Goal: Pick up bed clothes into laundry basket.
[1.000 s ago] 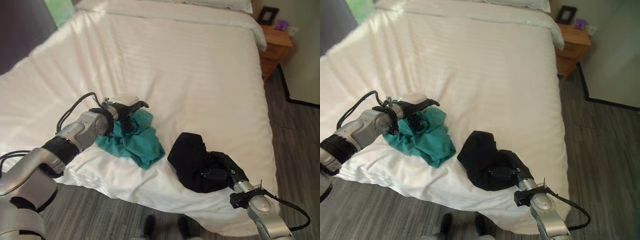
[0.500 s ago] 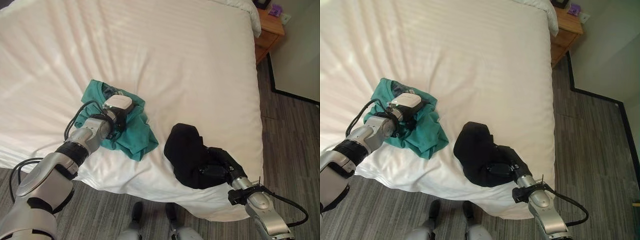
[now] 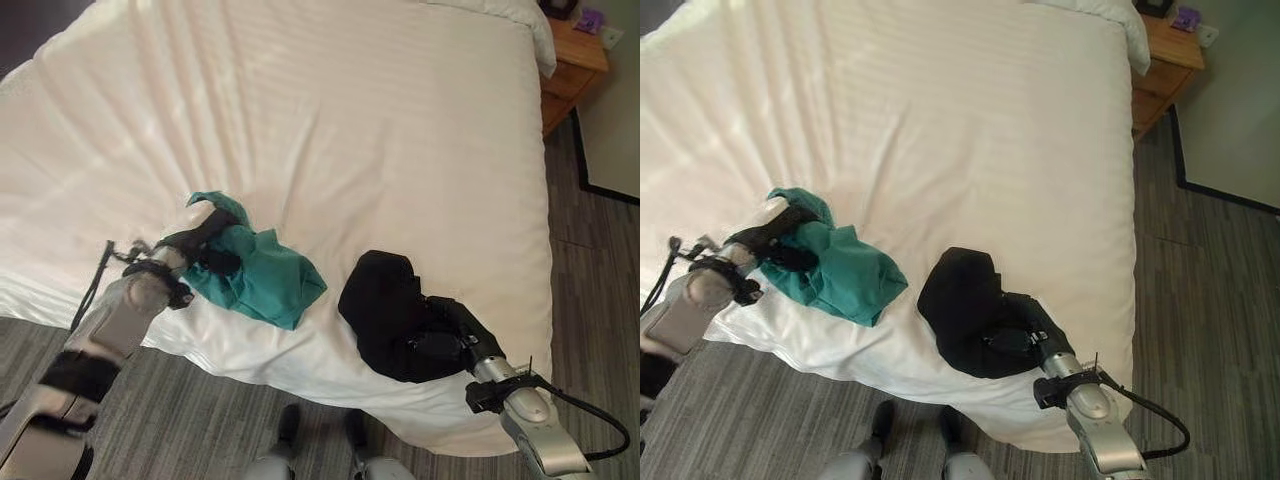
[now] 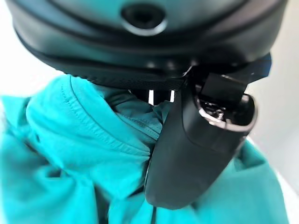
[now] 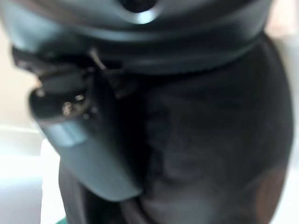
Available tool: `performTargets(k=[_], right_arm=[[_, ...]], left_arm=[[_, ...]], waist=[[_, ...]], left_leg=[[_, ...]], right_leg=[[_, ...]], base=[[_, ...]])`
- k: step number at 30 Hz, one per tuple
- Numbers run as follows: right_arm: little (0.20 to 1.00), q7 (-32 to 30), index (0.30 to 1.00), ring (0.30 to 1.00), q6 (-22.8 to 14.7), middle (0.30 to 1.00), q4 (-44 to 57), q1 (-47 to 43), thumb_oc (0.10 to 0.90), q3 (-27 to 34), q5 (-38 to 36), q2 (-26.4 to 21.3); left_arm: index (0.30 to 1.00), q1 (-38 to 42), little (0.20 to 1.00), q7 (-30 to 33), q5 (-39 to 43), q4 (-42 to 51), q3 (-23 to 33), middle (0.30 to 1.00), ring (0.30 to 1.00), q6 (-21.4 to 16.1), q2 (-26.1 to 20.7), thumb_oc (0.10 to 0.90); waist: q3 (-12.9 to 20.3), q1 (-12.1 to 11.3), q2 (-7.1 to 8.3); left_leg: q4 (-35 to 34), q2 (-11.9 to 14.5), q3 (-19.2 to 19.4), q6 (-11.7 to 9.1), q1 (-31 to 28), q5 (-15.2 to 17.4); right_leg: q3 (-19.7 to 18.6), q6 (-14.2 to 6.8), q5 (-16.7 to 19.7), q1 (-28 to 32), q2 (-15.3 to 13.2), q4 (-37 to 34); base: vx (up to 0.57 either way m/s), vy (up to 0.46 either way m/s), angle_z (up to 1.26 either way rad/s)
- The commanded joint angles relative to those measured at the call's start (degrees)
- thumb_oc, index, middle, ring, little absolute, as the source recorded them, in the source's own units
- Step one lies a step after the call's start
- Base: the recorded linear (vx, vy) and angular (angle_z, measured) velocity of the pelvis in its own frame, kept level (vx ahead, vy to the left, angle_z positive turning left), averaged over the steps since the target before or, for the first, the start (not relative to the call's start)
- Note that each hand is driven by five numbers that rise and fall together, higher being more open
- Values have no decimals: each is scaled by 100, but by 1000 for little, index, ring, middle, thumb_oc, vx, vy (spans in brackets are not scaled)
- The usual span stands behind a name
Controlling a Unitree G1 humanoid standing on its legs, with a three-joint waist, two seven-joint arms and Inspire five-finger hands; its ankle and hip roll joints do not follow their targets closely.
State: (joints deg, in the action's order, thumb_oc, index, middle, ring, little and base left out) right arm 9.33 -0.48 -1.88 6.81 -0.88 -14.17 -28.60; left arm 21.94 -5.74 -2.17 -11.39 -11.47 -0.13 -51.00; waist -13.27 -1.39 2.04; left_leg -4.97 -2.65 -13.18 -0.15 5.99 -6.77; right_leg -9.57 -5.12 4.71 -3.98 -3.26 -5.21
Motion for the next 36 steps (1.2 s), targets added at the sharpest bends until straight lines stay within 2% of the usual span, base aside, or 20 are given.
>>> performTargets(k=[1, 2, 8, 12, 16, 20, 22, 24, 25, 26, 27, 28, 29, 30, 31, 32, 33, 34, 35, 36], right_arm=[[300, 104, 300, 300, -291, 300, 476, 48, 400, 442, -75, -165], [300, 87, 300, 300, -312, 300, 485, 22, 400, 543, -115, -133], [300, -59, 300, 300, -424, 300, 725, -212, 400, 836, -123, -104], [300, -266, 300, 300, -550, 300, 994, -250, 400, 1157, -110, 64], [300, -324, 300, 300, -551, 300, 1218, -159, 400, 1247, -91, 201], [300, -397, 300, 300, -533, 300, 1223, -48, 400, 1252, -86, 195], [300, -464, 300, 300, -640, 300, 977, 52, 400, 1364, -62, 61], [300, -474, 300, 300, -715, 300, 902, 45, 400, 1354, -89, -10], [300, -555, 300, 300, -798, 300, 831, 14, 400, 1327, -145, -85], [300, -593, 300, 300, -861, 300, 775, -61, 400, 1299, -217, -175], [300, -594, 300, 300, -868, 300, 764, -83, 400, 1299, -220, -174], [300, -605, 300, 300, -882, 300, 814, -101, 400, 1281, -278, -247], [300, -538, 300, 300, -876, 300, 983, -12, 400, 1341, -309, -259], [300, -483, 300, 300, -908, 300, 1030, 33, 400, 1365, -343, -261], [300, -445, 300, 300, -878, 300, 1119, 117, 400, 1406, -349, -245], [300, -461, 300, 300, -875, 300, 1167, 160, 400, 1483, -341, -237], [300, -440, 300, 300, -868, 300, 1252, 215, 400, 1582, -367, -255], [300, -503, 300, 300, -876, 300, 1223, 297, 400, 1760, -378, -282], [300, -521, 300, 300, -857, 300, 1202, 310, 400, 1802, -430, -290], [300, -645, 300, 300, -902, 300, 1061, 346, 400, 2006, -515, -274]], left_arm=[[300, 27, 300, 612, 770, 303, 1016, 300, 300, -633, -558, 400], [300, -240, 300, 771, 1245, 507, 1466, 300, 300, -803, -413, 400], [300, -862, 300, 1201, 1737, 1329, 2519, 300, 300, -1216, 183, 400], [300, -1781, 300, 1370, 2269, 2026, 3165, 300, 300, -1560, 1581, 400], [300, -2709, 300, 985, 2613, 2223, 2916, 300, 300, -1363, 2499, 400], [300, -2937, 300, 724, 3113, 1820, 2389, 300, 300, -1125, 3028, 400], [300, -2918, 300, 589, 3068, 1916, 2293, 300, 300, -1096, 3057, 400], [300, -2885, 300, 529, 3053, 2014, 2210, 300, 300, -1087, 3015, 400], [300, -2801, 300, 492, 3034, 2125, 2147, 300, 300, -1106, 2949, 400], [300, -2711, 300, 481, 2978, 2200, 2115, 300, 300, -1161, 2862, 400], [300, -2689, 300, 481, 2978, 2191, 2119, 300, 300, -1166, 2857, 400], [300, -2673, 300, 488, 2979, 2260, 2106, 300, 300, -1184, 2805, 400], [300, -2548, 300, 501, 2989, 2256, 2096, 300, 300, -1238, 2783, 400], [300, -2519, 300, 508, 2980, 2320, 2054, 300, 300, -1255, 2776, 400], [300, -2474, 300, 502, 2980, 2320, 2001, 300, 300, -1245, 2773, 400], [300, -2367, 300, 541, 2942, 2322, 1964, 300, 300, -1236, 2746, 400], [300, -2165, 300, 585, 2873, 2273, 1864, 300, 300, -1251, 2660, 400], [300, -1856, 300, 602, 2813, 2311, 1702, 300, 300, -1253, 2521, 400], [300, -1597, 300, 633, 2747, 2238, 1551, 300, 300, -1286, 2432, 400], [300, -1309, 300, 654, 2722, 2188, 1337, 300, 300, -1320, 2359, 400]], waist=[[890, -169, -158], [971, -222, -193], [1190, -283, -277], [1318, -308, -312], [1389, -283, -371], [1322, -127, -383], [1232, 44, -324], [1176, 65, -241], [1053, 105, -110], [926, 112, -7], [921, 77, -10], [881, 101, 48], [895, 188, 130], [961, 372, 134], [1003, 451, 69], [1048, 742, 73], [1101, 1040, 39], [1168, 1527, 32], [1154, 1672, -11], [1172, 2027, 23]], left_leg=[[-3, -84, -283, -43, 208, 338], [-3, -89, -310, -50, 168, 339], [-3, -121, -344, -81, 72, 341], [-3, -130, -367, -105, 27, 303], [-3, -98, -314, -111, -24, 279], [-3, 8, -245, -175, 7, 194], [95, 128, -73, -190, -21, 221], [364, 112, -57, -185, -49, 391], [862, 36, -205, -214, -3, 661], [1374, -101, -627, -241, 24, 854], [1450, -96, -593, -249, 86, 869], [1609, -147, -951, -206, -32, 1045], [2044, 34, -863, -262, -183, 1141], [2376, 99, -972, -265, -453, 1190], [2473, 219, -825, -247, -643, 1303], [2548, 225, -819, -253, -772, 1381], [2497, 279, -569, -241, -962, 1609], [2295, 292, -239, -147, -1153, 1966], [2154, 290, -73, -73, -1203, 2218], [1880, 199, 146, 10, -1246, 2535]], right_leg=[[127, -232, -780, 486, -139, 84], [155, -220, -806, 540, -161, 108], [225, -191, -874, 659, -196, 160], [246, -143, -872, 692, -194, 215], [200, -66, -901, 736, -157, 252], [55, 19, -918, 699, -26, 384], [-125, 65, -827, 626, 87, 363], [-271, 63, -773, 644, 113, 305], [-503, 45, -713, 591, 166, 337], [-850, -13, -593, 398, 306, 447], [-890, -23, -570, 350, 323, 468], [-1111, -79, -549, 224, 432, 576], [-1726, -248, -390, 121, 623, 592], [-2025, -333, -335, 13, 720, 674], [-2296, -431, -343, -78, 844, 769], [-2592, -498, -284, -229, 964, 853], [-2845, -539, -179, -449, 1130, 952], [-2874, -555, -127, -619, 1221, 914], [-2959, -578, -40, -779, 1322, 886], [-3148, -641, 81, -925, 1396, 747]], base=[[13, -38, 11], [12, -23, 14], [1, -14, 13], [7, -29, 4], [-15, -46, -1], [-60, -87, 1], [-72, -156, -10], [-47, -167, -43], [-145, -229, -68], [-141, -154, -48], [-145, -131, -83], [-152, -98, -155], [-125, -69, -205], [-130, 54, -261], [-105, 109, -225], [-180, 108, -315], [-215, 146, -255], [-244, 166, -240], [-334, 182, -142], [-428, 134, -150]])
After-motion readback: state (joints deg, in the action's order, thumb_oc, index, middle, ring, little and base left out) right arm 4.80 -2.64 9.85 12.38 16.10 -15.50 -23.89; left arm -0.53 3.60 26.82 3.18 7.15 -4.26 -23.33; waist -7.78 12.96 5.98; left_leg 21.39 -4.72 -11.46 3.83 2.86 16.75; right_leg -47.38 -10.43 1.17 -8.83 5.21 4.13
